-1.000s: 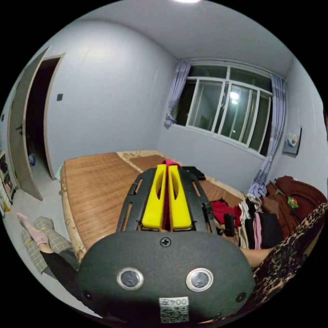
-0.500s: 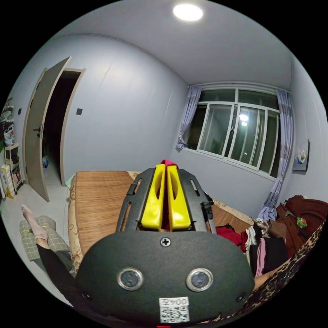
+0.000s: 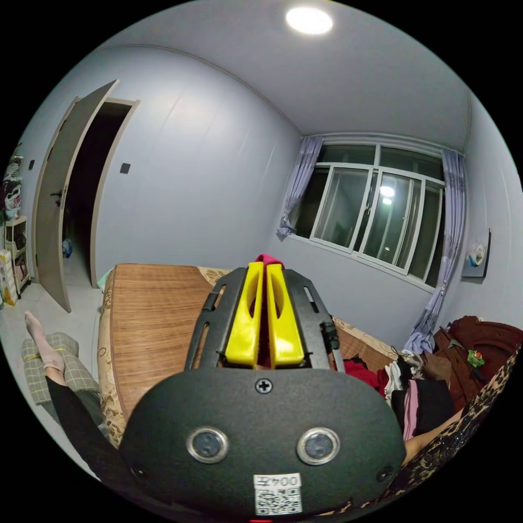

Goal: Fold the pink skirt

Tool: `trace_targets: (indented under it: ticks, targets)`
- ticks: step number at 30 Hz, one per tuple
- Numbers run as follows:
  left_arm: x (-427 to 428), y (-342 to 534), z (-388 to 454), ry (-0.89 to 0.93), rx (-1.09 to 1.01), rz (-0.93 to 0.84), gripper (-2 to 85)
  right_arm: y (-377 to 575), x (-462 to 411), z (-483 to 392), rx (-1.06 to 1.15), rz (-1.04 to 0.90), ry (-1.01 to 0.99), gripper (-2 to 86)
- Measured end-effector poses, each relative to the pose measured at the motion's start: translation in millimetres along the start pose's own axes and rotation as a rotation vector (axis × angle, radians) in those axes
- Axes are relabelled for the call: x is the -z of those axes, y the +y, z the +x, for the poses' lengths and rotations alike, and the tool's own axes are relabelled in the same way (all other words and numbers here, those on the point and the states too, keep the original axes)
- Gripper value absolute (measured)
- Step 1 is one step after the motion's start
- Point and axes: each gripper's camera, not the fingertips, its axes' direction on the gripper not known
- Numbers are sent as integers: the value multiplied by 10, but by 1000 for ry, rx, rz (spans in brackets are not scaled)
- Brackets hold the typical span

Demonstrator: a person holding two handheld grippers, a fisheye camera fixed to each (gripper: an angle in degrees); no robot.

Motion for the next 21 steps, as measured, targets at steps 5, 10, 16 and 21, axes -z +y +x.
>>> trace_targets:
  ticks: [5,10,16,21]
  targets:
    - [182,-94,-241,-69,-4,15,5,0,22,-183,96,-48,3,32]
    - [421,-144,-674,-141,37,13,6,-8,426,-562,210,77,113,12]
    - [814,-170,-1047,-28,29,-47,7,-158,712,-1497,489,96,176,2]
    - [1666,-470,-941,178,-76,5,8,-44,661,-2552,752,51,94,0]
